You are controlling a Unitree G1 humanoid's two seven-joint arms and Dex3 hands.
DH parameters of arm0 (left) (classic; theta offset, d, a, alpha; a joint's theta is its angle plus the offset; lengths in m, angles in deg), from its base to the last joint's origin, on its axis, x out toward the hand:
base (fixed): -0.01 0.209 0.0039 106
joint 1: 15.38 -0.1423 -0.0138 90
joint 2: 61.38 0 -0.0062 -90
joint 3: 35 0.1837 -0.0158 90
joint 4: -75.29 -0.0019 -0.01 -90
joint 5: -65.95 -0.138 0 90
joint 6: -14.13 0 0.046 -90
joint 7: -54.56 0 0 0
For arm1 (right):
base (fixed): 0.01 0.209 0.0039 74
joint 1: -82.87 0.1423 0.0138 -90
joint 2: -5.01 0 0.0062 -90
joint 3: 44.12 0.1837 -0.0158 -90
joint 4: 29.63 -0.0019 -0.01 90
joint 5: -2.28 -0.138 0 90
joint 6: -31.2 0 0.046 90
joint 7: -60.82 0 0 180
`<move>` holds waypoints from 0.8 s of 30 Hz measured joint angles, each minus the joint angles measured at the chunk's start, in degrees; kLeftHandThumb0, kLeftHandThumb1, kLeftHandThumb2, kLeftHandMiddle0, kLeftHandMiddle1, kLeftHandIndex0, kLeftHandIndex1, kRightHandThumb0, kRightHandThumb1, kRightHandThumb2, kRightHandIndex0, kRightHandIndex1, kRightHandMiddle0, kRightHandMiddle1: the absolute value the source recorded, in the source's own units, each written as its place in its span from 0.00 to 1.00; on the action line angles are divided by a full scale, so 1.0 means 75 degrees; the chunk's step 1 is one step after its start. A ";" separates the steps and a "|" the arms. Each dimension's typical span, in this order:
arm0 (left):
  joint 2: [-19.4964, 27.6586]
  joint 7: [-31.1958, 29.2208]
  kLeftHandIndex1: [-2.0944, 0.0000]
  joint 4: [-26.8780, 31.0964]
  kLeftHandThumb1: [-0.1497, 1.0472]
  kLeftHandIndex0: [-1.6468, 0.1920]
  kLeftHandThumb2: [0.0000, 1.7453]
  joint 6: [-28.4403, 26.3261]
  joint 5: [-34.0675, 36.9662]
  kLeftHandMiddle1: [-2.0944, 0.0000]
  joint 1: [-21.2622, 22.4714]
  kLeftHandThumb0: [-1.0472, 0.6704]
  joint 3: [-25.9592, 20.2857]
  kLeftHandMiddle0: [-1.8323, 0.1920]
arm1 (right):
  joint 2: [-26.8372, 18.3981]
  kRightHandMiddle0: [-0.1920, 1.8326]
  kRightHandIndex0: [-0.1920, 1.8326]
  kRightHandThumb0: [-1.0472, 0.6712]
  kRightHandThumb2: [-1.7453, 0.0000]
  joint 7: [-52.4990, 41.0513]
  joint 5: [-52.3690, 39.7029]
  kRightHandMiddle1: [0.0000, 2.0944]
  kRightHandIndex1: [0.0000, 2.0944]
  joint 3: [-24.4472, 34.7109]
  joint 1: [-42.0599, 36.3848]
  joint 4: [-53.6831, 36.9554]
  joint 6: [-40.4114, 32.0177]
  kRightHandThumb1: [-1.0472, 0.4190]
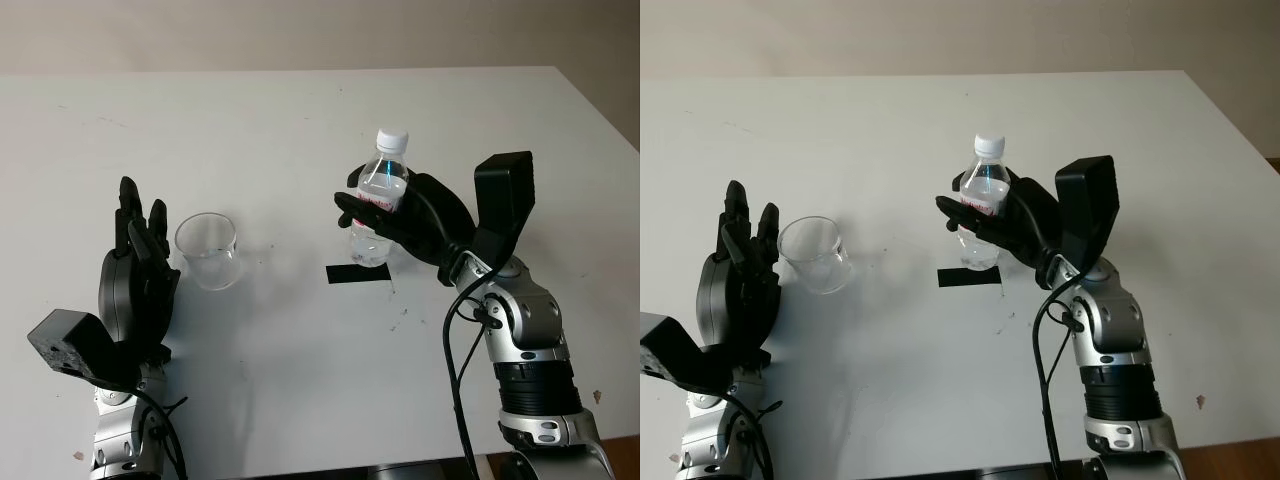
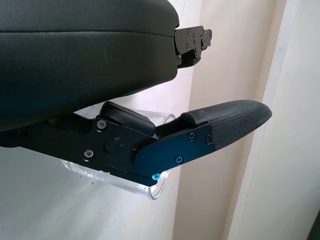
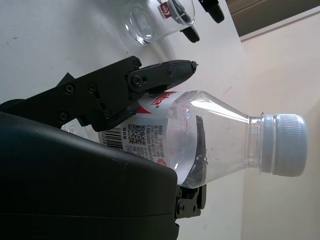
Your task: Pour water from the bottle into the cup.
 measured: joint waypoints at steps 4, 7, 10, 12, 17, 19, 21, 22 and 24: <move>0.0000 0.0001 1.00 0.0023 1.00 0.98 0.44 -0.0008 0.0004 0.87 -0.0026 0.10 0.0002 1.00 | 0.0001 0.00 0.45 0.44 0.80 -0.0004 0.0000 1.00 1.00 -0.0026 -0.0080 0.0001 0.0010 0.00; 0.0000 -0.0002 1.00 0.0025 1.00 0.98 0.45 -0.0010 0.0006 0.87 -0.0027 0.10 0.0002 1.00 | 0.0001 0.00 0.43 0.44 0.80 -0.0019 0.0012 1.00 1.00 -0.0065 -0.0101 0.0004 0.0087 0.00; 0.0000 -0.0006 1.00 0.0026 1.00 0.97 0.44 -0.0019 0.0016 0.87 -0.0027 0.10 0.0001 1.00 | 0.0004 0.00 0.42 0.44 0.80 -0.0027 0.0025 1.00 1.00 -0.0121 -0.0116 0.0020 0.0149 0.00; 0.0000 -0.0006 1.00 0.0028 1.00 0.97 0.44 -0.0019 0.0017 0.86 -0.0027 0.10 0.0001 1.00 | 0.0008 0.00 0.41 0.44 0.80 -0.0024 0.0042 1.00 1.00 -0.0139 -0.0120 0.0065 0.0175 0.00; 0.0000 -0.0005 1.00 0.0040 1.00 0.97 0.44 -0.0047 0.0017 0.86 -0.0030 0.10 -0.0002 1.00 | 0.0012 0.00 0.41 0.44 0.80 -0.0021 0.0120 1.00 1.00 -0.0217 -0.0152 0.0242 0.0304 0.00; 0.0000 -0.0006 1.00 0.0041 1.00 0.97 0.45 -0.0048 0.0017 0.87 -0.0031 0.10 -0.0002 1.00 | 0.0017 0.00 0.38 0.44 0.79 -0.0027 0.0139 1.00 1.00 -0.0234 -0.0151 0.0290 0.0391 0.00; 0.0001 -0.0006 1.00 0.0041 1.00 0.97 0.45 -0.0049 0.0016 0.87 -0.0033 0.10 -0.0002 1.00 | 0.0021 0.00 0.37 0.44 0.79 -0.0046 0.0153 1.00 1.00 -0.0249 -0.0151 0.0349 0.0488 0.00; 0.0001 -0.0006 1.00 0.0041 1.00 0.97 0.45 -0.0050 0.0014 0.87 -0.0033 0.10 -0.0002 1.00 | 0.0022 0.00 0.36 0.44 0.80 -0.0061 0.0163 1.00 1.00 -0.0259 -0.0152 0.0379 0.0541 0.00; 0.0001 -0.0006 1.00 0.0041 1.00 0.97 0.46 -0.0056 0.0016 0.86 -0.0033 0.11 -0.0003 1.00 | 0.0022 0.00 0.35 0.44 0.80 -0.0099 0.0192 1.00 1.00 -0.0275 -0.0152 0.0437 0.0642 0.00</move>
